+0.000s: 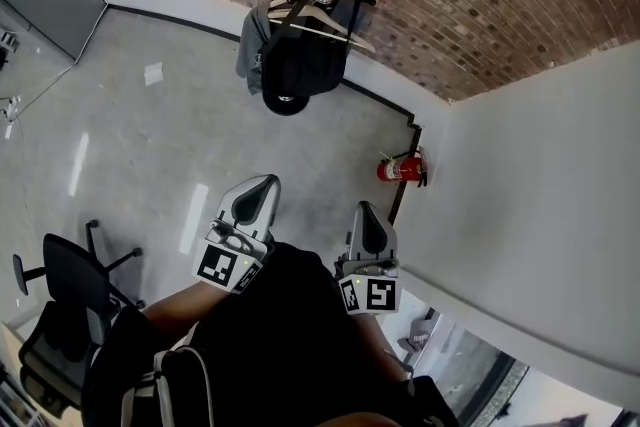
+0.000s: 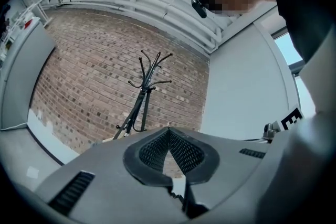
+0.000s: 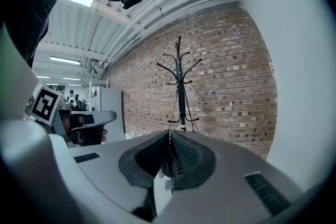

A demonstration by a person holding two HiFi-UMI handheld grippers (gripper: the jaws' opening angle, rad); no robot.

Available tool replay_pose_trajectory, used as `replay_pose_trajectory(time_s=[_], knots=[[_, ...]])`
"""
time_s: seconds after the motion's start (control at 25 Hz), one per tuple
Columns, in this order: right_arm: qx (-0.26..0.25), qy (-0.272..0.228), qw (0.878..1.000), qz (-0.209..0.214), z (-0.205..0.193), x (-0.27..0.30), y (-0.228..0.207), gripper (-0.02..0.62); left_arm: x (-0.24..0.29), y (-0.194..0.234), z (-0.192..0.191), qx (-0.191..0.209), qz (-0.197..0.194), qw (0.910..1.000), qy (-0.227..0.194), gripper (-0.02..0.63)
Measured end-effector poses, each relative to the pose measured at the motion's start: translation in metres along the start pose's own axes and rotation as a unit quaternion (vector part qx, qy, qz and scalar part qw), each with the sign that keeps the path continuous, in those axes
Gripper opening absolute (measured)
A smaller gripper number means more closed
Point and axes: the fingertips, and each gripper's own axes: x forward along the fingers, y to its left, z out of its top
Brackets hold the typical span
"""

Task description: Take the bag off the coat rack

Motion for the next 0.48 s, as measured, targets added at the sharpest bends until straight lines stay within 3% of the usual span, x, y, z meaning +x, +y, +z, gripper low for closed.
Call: replay_pose_trajectory(time_s=[0.48], knots=[[0.021,-0.011,1.000,0.005,0.022,0.093,0.013,0.020,0.043,0.064,0.026,0.004,-0.028,0.9996,0.010,0.018]])
